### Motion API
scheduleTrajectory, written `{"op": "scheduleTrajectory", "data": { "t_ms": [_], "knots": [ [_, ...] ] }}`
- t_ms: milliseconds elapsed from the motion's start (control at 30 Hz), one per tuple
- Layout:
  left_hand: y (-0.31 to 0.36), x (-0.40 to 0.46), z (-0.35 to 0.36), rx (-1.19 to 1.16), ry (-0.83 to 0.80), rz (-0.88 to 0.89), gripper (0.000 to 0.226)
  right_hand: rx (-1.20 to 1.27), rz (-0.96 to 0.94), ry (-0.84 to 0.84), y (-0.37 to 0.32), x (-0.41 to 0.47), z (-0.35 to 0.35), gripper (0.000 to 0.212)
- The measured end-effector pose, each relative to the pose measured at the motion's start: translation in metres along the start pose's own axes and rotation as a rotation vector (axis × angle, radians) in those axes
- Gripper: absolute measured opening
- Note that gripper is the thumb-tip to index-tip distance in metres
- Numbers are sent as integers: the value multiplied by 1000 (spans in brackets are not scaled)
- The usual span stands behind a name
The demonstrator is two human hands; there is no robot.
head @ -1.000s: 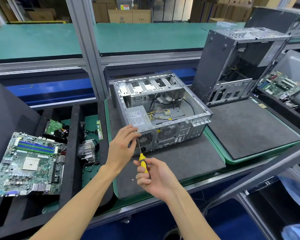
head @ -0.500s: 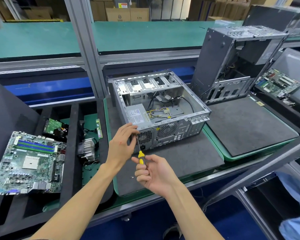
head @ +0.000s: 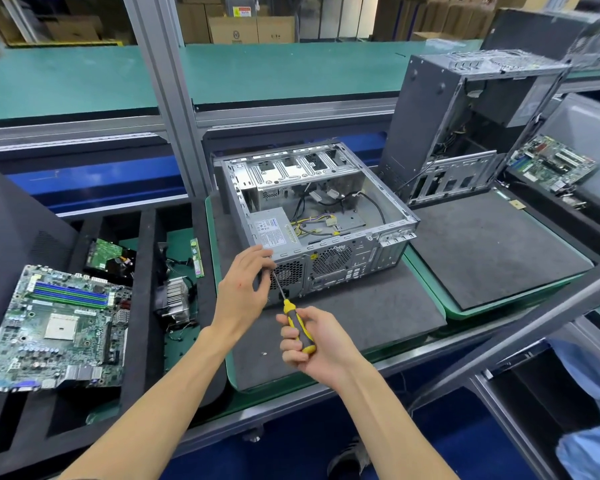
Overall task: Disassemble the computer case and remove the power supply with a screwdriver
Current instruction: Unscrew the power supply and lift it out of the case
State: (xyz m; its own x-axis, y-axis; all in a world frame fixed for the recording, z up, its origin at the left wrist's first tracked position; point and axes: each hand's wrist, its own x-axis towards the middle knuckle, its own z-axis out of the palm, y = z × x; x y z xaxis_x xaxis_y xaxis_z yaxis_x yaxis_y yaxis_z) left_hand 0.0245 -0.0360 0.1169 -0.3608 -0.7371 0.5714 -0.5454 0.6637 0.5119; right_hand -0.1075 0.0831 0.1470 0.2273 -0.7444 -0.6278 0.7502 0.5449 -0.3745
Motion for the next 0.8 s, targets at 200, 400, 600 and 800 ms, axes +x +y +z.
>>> {"op": "scheduleTrajectory", "data": {
  "t_ms": [200, 400, 600, 800],
  "knots": [
    [-1, 3, -2, 35, -20, 48, 24, 6, -18, -35, 2, -2, 3, 18],
    [-4, 4, -3, 46, -23, 73, 18, -59, 10, -42, 2, 0, 4, 24],
    [0, 8, -4, 66, -23, 65, 13, -112, -17, -27, 4, 4, 2, 15],
    [5, 11, -5, 90, 3, 50, 11, -93, -14, -57, 4, 4, -3, 15]
  ]
}}
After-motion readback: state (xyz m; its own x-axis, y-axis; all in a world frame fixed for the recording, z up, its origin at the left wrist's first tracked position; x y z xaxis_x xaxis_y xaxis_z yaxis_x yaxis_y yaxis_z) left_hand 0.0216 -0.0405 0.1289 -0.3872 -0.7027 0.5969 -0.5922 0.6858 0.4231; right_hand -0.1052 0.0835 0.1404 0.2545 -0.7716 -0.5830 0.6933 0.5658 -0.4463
